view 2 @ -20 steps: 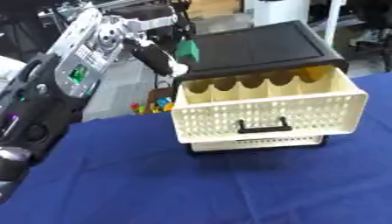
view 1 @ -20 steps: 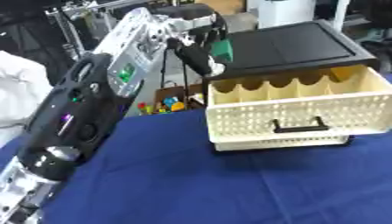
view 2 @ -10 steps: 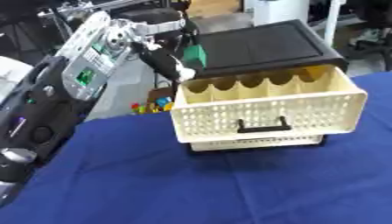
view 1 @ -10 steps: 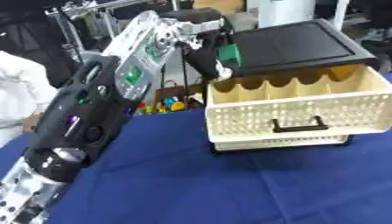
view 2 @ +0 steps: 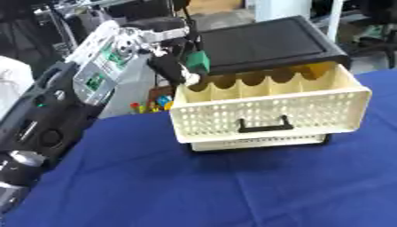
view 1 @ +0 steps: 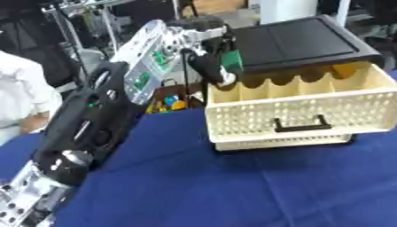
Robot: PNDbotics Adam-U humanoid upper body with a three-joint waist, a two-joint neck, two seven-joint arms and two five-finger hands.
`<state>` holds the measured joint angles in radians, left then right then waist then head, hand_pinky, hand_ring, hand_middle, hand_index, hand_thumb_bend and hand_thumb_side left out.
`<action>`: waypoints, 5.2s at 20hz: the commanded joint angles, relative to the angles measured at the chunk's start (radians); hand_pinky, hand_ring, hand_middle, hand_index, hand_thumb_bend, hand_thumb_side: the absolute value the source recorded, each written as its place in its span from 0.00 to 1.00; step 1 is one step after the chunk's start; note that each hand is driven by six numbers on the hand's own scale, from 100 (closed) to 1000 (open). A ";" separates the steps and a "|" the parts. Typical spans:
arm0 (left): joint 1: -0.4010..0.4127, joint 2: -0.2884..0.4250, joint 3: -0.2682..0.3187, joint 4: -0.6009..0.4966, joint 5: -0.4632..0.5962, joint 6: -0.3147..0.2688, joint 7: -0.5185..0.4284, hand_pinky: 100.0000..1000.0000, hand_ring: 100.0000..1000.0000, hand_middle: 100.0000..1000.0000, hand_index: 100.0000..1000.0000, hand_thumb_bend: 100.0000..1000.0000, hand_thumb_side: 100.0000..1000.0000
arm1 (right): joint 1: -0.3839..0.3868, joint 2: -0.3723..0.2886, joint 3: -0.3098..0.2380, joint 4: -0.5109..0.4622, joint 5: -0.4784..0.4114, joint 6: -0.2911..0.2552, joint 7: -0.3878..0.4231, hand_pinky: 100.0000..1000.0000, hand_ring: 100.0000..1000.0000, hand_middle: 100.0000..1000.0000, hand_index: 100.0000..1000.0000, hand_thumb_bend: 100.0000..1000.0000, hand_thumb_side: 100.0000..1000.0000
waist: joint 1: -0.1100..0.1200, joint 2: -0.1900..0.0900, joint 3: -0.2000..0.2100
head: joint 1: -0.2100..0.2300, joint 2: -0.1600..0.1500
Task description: Pick up objects from table and place into drawer.
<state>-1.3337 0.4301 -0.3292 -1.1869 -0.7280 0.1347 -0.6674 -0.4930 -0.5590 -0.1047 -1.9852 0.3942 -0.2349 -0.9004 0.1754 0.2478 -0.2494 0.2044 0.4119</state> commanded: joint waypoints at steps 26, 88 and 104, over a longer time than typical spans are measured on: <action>-0.004 0.008 0.020 0.027 -0.090 -0.010 -0.021 0.49 0.75 0.75 0.80 0.03 0.20 | -0.016 -0.007 -0.015 -0.015 -0.008 -0.010 -0.007 0.26 0.41 0.37 0.69 0.05 0.72 | -0.010 -0.010 -0.005 | 0.007 -0.013; -0.010 0.008 -0.026 -0.034 0.013 0.001 -0.221 0.65 0.81 0.73 0.92 0.23 0.44 | -0.008 0.007 -0.022 -0.015 -0.023 -0.005 -0.007 0.26 0.42 0.39 0.69 0.04 0.71 | -0.031 -0.057 0.022 | -0.017 0.033; -0.049 0.074 0.184 -0.359 -0.181 0.067 0.000 0.76 0.87 0.81 1.00 0.54 0.78 | 0.017 0.004 -0.027 -0.015 -0.021 0.001 -0.007 0.26 0.43 0.39 0.68 0.04 0.71 | -0.041 -0.087 0.046 | -0.022 0.075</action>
<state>-1.3680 0.4757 -0.1627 -1.5091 -0.8889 0.1954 -0.6870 -0.4658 -0.5400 -0.1235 -1.9852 0.3773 -0.2320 -0.9023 0.1470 0.1792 -0.2044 0.1835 0.4807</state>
